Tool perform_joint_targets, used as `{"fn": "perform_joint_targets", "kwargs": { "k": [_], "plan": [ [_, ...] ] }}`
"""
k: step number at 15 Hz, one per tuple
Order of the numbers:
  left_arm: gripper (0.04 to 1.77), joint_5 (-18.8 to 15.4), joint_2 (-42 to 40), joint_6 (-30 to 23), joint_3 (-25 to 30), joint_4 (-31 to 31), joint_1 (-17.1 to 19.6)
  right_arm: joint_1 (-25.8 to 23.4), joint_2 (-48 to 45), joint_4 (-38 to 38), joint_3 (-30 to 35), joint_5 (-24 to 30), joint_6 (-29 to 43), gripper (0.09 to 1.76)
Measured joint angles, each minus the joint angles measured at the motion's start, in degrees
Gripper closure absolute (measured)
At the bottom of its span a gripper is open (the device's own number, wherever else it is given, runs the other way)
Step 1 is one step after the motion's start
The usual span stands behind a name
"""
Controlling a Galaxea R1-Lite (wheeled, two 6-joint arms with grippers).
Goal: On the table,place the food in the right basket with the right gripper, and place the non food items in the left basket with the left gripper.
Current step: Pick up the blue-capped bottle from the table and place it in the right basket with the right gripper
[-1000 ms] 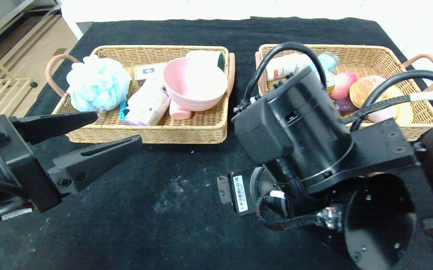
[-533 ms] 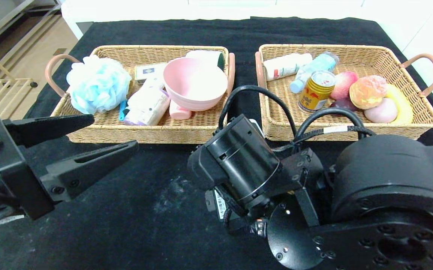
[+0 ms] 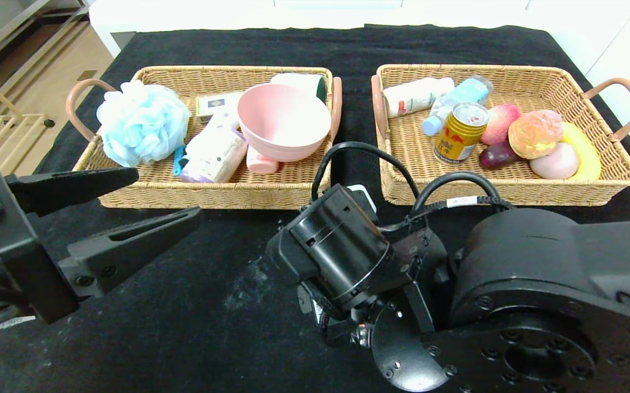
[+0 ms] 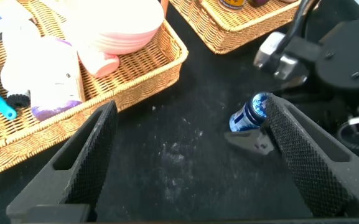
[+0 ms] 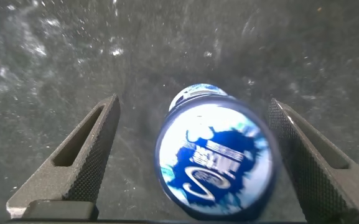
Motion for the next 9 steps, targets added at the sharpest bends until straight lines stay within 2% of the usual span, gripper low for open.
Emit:
{"fn": "perform_joint_targets", "kwargs": {
  "k": [1, 2, 6, 7, 9],
  "plan": [
    [0.09, 0.02, 0.00, 0.00, 0.02, 0.00, 0.00, 0.00, 0.35, -0.04, 0.09, 0.00, 0.44, 0.14],
    [0.09, 0.00, 0.01, 0.06, 0.04, 0.00, 0.00, 0.00, 0.63, -0.04, 0.11, -0.05, 0.80, 0.23],
    [0.09, 0.02, 0.01, 0.20, 0.13, -0.02, -0.62, -0.06, 1.10, -0.06, 0.06, -0.09, 1.05, 0.84],
    [0.09, 0.02, 0.01, 0.20, 0.17, 0.00, -0.93, -0.06, 1.13, -0.09, 0.15, -0.09, 1.07, 0.92],
    [0.09, 0.05, 0.04, 0.17, 0.28, -0.02, -1.18, -0.02, 1.21, -0.15, 0.37, -0.09, 1.11, 0.95]
  ]
}}
